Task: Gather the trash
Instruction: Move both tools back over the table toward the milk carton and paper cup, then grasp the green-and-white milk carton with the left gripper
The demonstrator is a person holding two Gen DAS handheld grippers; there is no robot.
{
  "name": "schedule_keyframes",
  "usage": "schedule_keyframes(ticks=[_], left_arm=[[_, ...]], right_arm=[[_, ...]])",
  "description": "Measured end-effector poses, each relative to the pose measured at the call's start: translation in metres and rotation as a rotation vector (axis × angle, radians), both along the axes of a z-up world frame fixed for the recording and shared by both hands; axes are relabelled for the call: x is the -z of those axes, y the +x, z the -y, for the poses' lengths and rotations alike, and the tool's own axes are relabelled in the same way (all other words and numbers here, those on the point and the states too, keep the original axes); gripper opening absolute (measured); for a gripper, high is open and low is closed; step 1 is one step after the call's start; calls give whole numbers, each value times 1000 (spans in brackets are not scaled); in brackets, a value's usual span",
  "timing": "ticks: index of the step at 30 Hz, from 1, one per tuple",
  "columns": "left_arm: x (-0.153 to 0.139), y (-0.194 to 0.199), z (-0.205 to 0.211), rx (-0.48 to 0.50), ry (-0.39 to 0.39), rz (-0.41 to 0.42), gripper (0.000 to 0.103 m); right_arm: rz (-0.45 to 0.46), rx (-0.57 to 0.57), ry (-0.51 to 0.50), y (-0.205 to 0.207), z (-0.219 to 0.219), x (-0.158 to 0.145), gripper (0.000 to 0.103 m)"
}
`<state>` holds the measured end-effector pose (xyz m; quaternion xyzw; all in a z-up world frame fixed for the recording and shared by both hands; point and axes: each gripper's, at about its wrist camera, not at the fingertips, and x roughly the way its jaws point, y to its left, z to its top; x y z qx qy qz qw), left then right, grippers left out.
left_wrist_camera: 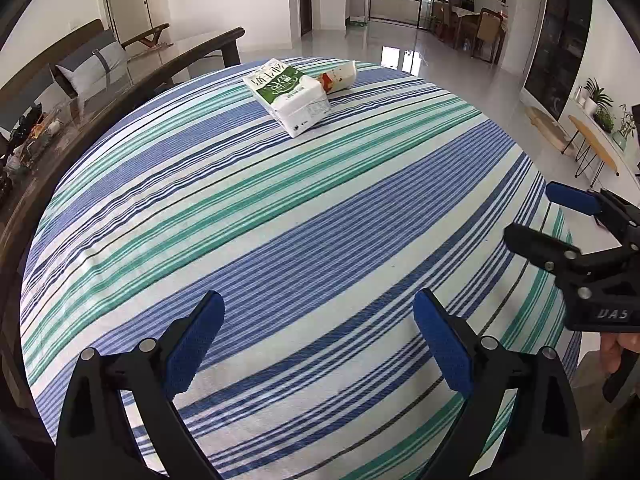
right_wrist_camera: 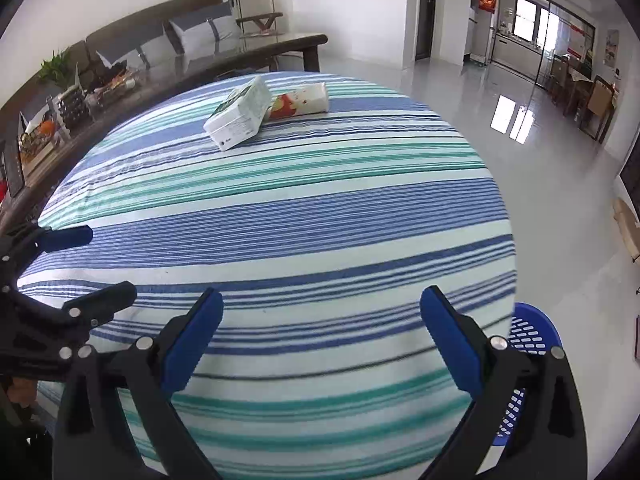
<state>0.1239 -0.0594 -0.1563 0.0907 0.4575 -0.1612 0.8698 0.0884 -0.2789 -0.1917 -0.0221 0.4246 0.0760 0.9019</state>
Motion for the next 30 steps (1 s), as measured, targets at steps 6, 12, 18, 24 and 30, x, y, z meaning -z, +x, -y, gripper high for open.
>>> schedule_keyframes(ticks=[6,12,18,24,30], left_arm=[[-24,26,-14,28,10,20,94],[-40,91,-5,20,-27,29,96],[-39,160,20,-33,-125,-3,96],[-14,195,40,-82,-100,-72,96],[-6,200,31,-80,-157,-108,64]], right_arm=[[-44,-39,-37,23,-29,15,96],[-50,-25,-24,26,-29,16,98],[-49,-21,-24,24,-26,16,98],[-48,-20,-22,25,-28,16,98],[-48,-20,-22,25,-27,16,98]])
